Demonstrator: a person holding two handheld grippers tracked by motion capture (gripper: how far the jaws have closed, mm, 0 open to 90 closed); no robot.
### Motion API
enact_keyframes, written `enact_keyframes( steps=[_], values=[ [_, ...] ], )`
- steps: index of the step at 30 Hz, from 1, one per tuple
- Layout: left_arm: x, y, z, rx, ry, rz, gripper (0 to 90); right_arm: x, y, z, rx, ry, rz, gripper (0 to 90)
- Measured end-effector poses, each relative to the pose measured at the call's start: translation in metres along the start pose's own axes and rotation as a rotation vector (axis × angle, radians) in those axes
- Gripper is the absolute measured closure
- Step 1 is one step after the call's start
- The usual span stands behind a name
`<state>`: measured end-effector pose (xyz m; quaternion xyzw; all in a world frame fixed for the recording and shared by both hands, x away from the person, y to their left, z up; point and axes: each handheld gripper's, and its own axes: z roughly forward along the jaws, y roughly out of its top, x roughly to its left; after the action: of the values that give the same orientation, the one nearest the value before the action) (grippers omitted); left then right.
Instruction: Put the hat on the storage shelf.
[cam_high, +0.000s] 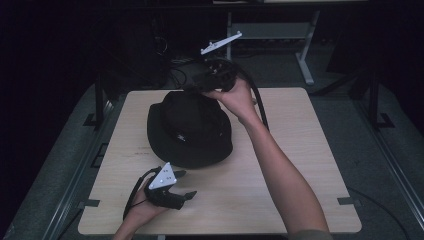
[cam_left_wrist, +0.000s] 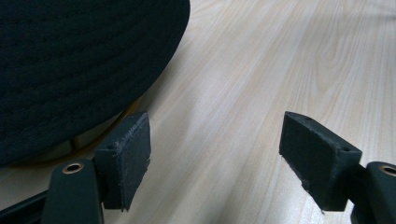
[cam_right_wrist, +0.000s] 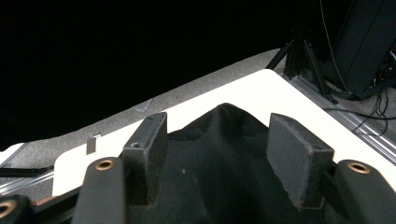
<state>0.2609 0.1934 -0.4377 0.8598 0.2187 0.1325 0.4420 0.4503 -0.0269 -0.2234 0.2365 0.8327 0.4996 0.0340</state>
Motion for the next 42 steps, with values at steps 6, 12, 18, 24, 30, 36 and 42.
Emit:
enact_keyframes(
  steps=[6,12,18,24,30,36,42],
  values=[
    [0.002,-0.001,-0.002,-0.001,0.006,-0.008,24.2,-0.003,-0.01,-0.011,-0.003,-0.003,0.015,35.6],
    [0.005,-0.001,-0.004,-0.009,0.016,-0.022,24.1,-0.007,-0.018,-0.023,-0.001,-0.017,0.024,34.8],
    [0.007,-0.002,-0.007,-0.011,0.03,-0.018,24.0,-0.01,-0.026,-0.034,-0.004,-0.031,0.032,33.0],
    [0.008,-0.002,-0.008,-0.011,0.031,-0.025,23.8,-0.013,-0.035,-0.048,-0.012,-0.049,0.043,29.6],
    [0.007,-0.002,-0.007,-0.011,0.037,-0.022,22.4,-0.016,-0.047,-0.059,-0.007,-0.06,0.059,27.1],
    [0.006,-0.002,-0.007,-0.022,0.036,-0.025,22.1,-0.017,-0.058,-0.07,-0.008,-0.069,0.068,25.5],
    [0.006,-0.002,-0.008,-0.021,0.035,-0.023,22.0,-0.02,-0.071,-0.081,-0.013,-0.087,0.079,25.2]
  ],
)
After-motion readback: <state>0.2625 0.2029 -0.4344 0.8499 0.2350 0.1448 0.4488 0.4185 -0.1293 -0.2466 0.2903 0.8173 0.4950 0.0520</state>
